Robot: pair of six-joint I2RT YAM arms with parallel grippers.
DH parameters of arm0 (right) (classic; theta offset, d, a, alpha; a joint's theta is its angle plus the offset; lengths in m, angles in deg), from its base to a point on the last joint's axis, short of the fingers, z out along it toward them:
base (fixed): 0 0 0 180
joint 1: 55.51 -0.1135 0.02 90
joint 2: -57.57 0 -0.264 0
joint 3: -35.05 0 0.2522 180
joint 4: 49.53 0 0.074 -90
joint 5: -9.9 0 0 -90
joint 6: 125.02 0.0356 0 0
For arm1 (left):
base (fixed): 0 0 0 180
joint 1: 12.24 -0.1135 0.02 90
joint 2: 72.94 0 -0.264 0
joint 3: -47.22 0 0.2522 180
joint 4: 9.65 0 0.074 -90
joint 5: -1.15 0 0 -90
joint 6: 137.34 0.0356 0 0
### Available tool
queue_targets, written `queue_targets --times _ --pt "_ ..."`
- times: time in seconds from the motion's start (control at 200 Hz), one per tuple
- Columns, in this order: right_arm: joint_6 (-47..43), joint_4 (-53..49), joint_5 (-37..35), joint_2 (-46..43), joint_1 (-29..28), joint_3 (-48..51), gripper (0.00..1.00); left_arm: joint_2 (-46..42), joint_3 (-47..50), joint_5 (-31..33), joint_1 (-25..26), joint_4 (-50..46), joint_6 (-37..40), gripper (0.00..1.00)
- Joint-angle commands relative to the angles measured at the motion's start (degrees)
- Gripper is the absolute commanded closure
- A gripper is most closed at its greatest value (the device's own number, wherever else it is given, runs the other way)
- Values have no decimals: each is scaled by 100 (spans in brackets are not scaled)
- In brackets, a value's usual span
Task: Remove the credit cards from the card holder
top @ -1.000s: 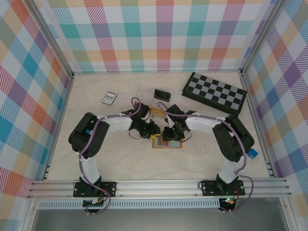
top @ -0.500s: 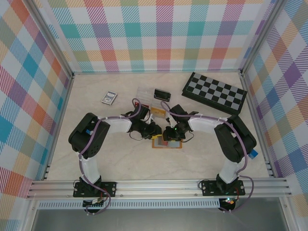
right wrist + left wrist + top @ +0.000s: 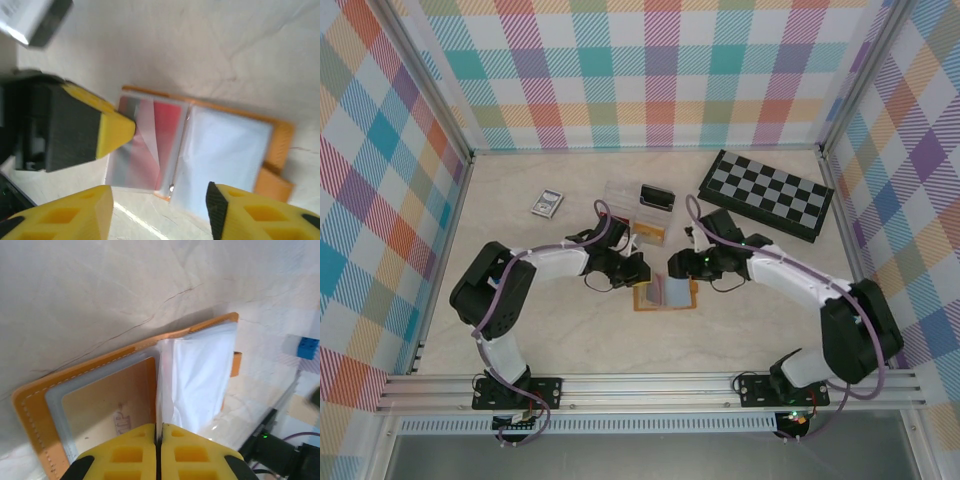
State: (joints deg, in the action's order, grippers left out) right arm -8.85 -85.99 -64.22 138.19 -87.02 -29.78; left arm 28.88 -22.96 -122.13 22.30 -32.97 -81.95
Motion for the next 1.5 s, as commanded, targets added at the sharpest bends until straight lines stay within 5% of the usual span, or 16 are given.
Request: queue_targets --times 0.0,0.145,0.305,0.57,0.725,0.96,1.18,1.5 --pt "6 -101 -402 -385 73 213 42 -313 -173 414 71 -940 490 94" --pt "115 -124 -812 -800 141 416 32 -429 -98 341 82 -943 326 85" --pt "270 -59 -999 -1046 162 554 33 -330 320 -157 230 215 -544 68" --pt "462 88 -970 -1286 162 774 31 -494 461 -88 410 557 -1093 49" --pt "520 146 -1026 -1349 162 843 24 -515 431 -30 581 694 -1284 45" --pt "735 -85 -1739 -1616 166 883 0 -386 157 35 776 699 -1408 32" --pt "742 -167 -1745 -1626 171 932 0 -243 -58 119 773 737 -1437 19" --pt "641 -262 -1437 -1198 171 732 0 -265 51 340 604 613 -1499 18"
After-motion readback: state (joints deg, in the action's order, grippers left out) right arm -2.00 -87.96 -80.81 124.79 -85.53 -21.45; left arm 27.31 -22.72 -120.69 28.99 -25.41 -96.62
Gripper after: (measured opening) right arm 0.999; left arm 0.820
